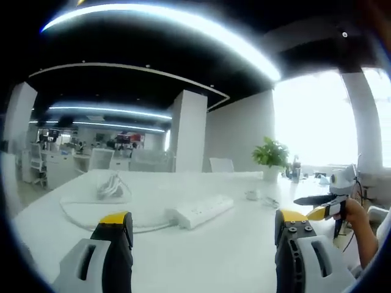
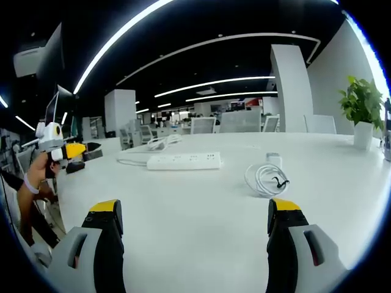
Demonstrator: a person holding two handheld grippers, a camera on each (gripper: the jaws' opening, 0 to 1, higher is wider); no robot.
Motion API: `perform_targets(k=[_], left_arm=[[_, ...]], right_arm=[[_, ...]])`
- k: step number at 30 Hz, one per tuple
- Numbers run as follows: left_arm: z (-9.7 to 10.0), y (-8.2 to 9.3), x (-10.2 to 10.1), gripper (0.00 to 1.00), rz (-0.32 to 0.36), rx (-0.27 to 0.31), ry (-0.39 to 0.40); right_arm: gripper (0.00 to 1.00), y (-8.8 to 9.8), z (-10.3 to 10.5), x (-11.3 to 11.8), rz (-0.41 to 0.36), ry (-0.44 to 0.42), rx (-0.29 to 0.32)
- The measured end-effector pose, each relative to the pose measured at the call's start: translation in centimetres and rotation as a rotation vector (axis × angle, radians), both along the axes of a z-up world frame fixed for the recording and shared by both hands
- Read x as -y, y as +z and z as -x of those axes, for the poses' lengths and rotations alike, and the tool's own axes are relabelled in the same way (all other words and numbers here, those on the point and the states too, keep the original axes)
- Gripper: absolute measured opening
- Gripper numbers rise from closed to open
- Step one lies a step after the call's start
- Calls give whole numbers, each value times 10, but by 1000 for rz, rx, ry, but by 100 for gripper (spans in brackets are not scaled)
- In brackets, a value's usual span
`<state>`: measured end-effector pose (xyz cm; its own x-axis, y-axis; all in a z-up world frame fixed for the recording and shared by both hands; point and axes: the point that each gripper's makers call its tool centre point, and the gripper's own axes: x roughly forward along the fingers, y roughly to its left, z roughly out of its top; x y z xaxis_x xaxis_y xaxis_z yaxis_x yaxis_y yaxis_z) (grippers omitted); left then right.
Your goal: Straighten the power strip on the desk, plug the charger into it
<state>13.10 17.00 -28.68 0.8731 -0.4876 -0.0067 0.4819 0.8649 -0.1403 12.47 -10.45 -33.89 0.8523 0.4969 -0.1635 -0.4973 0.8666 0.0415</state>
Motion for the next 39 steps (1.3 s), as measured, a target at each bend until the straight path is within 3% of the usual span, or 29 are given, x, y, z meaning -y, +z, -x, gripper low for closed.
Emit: perform_targets(k=[25, 39], left_arm=[[-25, 39, 27, 99, -2, 29, -87], [-48, 54, 26, 99, -7, 46, -84]], right_arm=[[98, -2, -3, -4, -5, 3, -11], [98, 0, -3, -7, 2, 6, -9]])
